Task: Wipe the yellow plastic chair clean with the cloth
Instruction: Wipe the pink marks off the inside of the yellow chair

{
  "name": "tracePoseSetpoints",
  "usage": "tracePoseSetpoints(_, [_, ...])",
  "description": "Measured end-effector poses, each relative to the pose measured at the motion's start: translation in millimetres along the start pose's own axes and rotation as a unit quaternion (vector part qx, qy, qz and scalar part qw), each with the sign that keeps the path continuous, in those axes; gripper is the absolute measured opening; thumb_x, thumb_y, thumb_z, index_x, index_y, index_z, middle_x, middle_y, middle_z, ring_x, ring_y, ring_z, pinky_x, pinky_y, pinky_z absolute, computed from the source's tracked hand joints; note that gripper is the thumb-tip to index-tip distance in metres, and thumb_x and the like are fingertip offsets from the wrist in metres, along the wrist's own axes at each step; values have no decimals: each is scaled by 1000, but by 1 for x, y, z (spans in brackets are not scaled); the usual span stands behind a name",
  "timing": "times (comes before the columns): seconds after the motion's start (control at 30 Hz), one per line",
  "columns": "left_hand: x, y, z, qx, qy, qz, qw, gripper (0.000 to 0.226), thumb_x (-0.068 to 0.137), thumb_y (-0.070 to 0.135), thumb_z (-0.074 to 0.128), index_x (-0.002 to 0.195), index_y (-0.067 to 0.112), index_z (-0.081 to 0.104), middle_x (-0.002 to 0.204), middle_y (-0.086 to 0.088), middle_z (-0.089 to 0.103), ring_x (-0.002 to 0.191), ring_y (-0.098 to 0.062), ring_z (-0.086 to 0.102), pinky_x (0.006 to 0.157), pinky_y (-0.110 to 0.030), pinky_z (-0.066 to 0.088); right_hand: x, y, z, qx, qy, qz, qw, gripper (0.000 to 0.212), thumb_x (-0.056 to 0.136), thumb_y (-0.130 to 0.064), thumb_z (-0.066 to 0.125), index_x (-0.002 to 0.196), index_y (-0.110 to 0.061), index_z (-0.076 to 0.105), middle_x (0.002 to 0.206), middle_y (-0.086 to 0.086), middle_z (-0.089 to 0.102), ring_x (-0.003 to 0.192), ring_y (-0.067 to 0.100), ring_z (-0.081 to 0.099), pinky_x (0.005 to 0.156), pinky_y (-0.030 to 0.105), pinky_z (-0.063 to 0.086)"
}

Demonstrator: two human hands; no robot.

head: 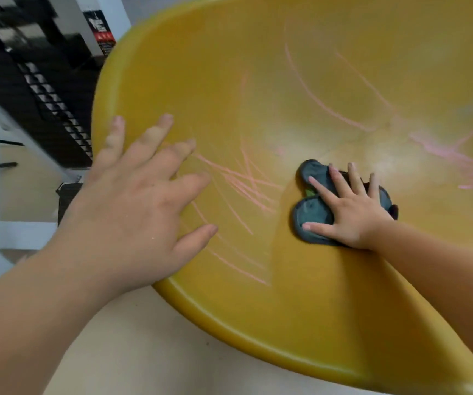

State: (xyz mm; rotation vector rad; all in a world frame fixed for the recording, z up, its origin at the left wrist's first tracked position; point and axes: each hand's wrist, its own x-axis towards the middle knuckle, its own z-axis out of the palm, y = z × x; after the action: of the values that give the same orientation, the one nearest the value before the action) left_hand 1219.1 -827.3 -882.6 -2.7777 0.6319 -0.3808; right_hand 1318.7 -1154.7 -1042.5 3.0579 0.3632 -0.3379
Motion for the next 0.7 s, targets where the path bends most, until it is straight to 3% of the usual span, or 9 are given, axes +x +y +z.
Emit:
tracePoseSetpoints(0.07, [-2, -1, -1, -14, 9, 8, 1000, 69, 80, 69, 49, 124, 19, 68, 144, -13, 52, 147, -38, 27, 118, -64, 10, 21, -19, -1, 58, 10, 1, 998, 113, 57, -107, -5, 152, -50, -26, 168, 6, -26, 153, 38, -24, 120, 68, -7])
tracePoseSetpoints(0.17, [-4, -6, 0, -34, 57, 1, 998, 80, 80, 72, 49, 136, 17, 60, 149, -14, 48, 148, -39, 26, 119, -63, 9, 17, -70, -4, 109, 17, -87, 990, 109, 65, -102, -6, 154, -42, -28, 165, 4, -32, 151, 31, -31, 121, 65, -7])
tracePoseSetpoints(0.3, [-2, -20, -1, -45, 109, -49, 992, 101, 77, 83, 43, 146, 10, 48, 156, -19, 36, 149, -42, 19, 119, -61, 6, -49, -119, -13, 166, -8, -252, 953, 91, 88, -84, 5, 157, -33, -23, 161, -9, -40, 147, 14, -40, 122, 43, -22])
tracePoseSetpoints(0.37, [-1, -24, -1, -64, 96, -63, 991, 108, 76, 88, 35, 149, 8, 43, 160, -19, 27, 151, -41, 12, 119, -60, 5, -67, -108, -8, 162, -34, -286, 944, 84, 94, -79, 12, 156, -36, -24, 161, -13, -40, 147, 10, -40, 120, 35, -25])
tracePoseSetpoints(0.43, [-1, -23, 1, -78, 75, -67, 992, 113, 75, 91, 31, 151, 7, 39, 163, -19, 20, 152, -40, 8, 120, -62, 8, -49, -78, 0, 110, -16, -239, 965, 92, 86, -89, 7, 155, -37, -25, 163, -7, -37, 149, 14, -37, 125, 40, -16])
tracePoseSetpoints(0.5, [-2, -21, 3, -84, 56, -75, 992, 115, 74, 92, 30, 153, 9, 36, 164, -16, 18, 153, -37, 6, 120, -62, 11, -6, -50, -1, 70, 0, -104, 992, 108, 72, -98, -6, 156, -33, -27, 165, 5, -34, 151, 25, -34, 126, 49, -9])
tracePoseSetpoints(0.6, [-3, -22, 3, -87, 50, -84, 991, 113, 74, 91, 31, 152, 10, 37, 164, -13, 19, 153, -35, 5, 120, -60, 11, 52, -46, -19, 122, 41, 60, 990, 122, 63, -100, -13, 160, -25, -21, 167, 16, -25, 153, 38, -25, 124, 58, -6])
tracePoseSetpoints(0.7, [-3, -23, 3, -91, 56, -86, 990, 113, 74, 91, 32, 152, 9, 38, 164, -13, 19, 153, -35, 6, 120, -60, 13, 64, -89, -24, 171, 77, 1, 982, 120, 63, -100, -12, 160, -31, -16, 168, 14, -23, 153, 38, -24, 124, 57, -9])
